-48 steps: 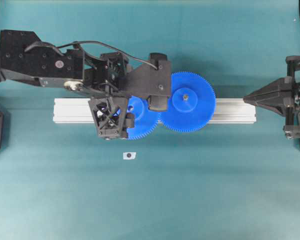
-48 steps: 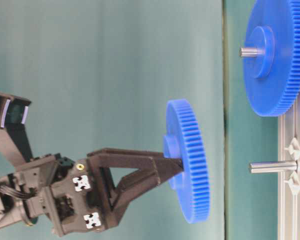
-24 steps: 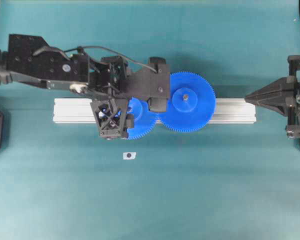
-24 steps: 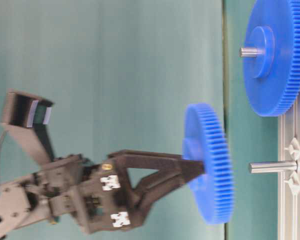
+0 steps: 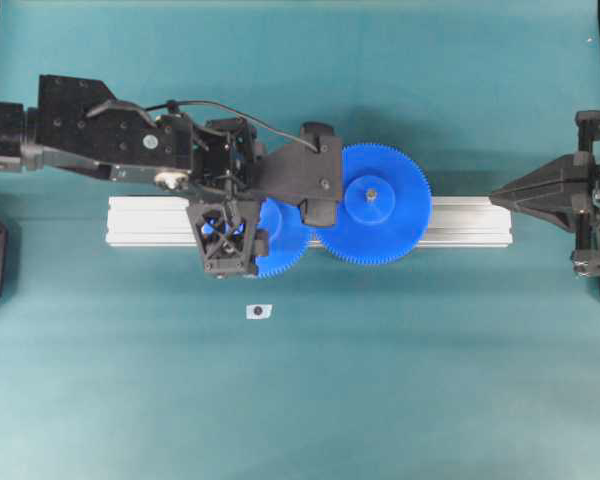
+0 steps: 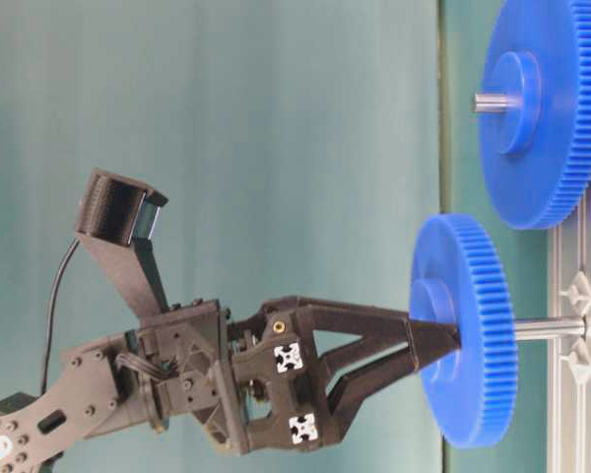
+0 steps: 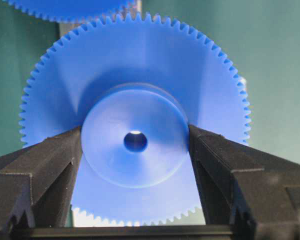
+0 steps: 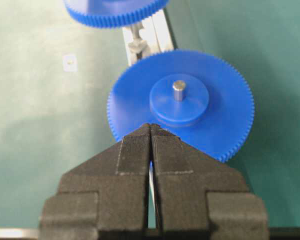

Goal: Insert the small gear onto the shaft.
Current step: 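Align the gear's bore with the shaft and push it on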

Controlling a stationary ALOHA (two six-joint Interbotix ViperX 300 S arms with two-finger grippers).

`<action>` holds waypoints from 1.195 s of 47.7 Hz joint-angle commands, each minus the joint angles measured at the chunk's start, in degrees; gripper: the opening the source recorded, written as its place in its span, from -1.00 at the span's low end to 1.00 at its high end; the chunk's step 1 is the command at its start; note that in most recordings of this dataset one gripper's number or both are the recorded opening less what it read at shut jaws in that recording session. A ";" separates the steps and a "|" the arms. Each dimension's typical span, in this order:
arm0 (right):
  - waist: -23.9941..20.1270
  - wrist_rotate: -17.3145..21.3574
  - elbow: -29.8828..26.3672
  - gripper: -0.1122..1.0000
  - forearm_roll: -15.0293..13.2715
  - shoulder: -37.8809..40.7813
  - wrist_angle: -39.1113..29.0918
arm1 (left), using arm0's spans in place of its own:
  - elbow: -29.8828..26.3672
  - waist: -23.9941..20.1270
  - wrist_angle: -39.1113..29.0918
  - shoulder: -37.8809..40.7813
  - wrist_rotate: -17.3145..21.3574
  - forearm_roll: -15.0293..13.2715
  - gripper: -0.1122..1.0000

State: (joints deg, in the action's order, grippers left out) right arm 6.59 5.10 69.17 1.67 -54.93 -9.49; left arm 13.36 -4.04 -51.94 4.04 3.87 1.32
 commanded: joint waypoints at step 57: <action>0.09 0.70 -0.53 -0.79 0.09 -0.18 0.26 | 3.78 -2.20 0.88 1.05 1.23 0.35 0.45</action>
State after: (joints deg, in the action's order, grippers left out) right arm 6.59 5.19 69.17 1.67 -55.37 -9.49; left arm 17.23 -5.80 -50.71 5.80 5.01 1.32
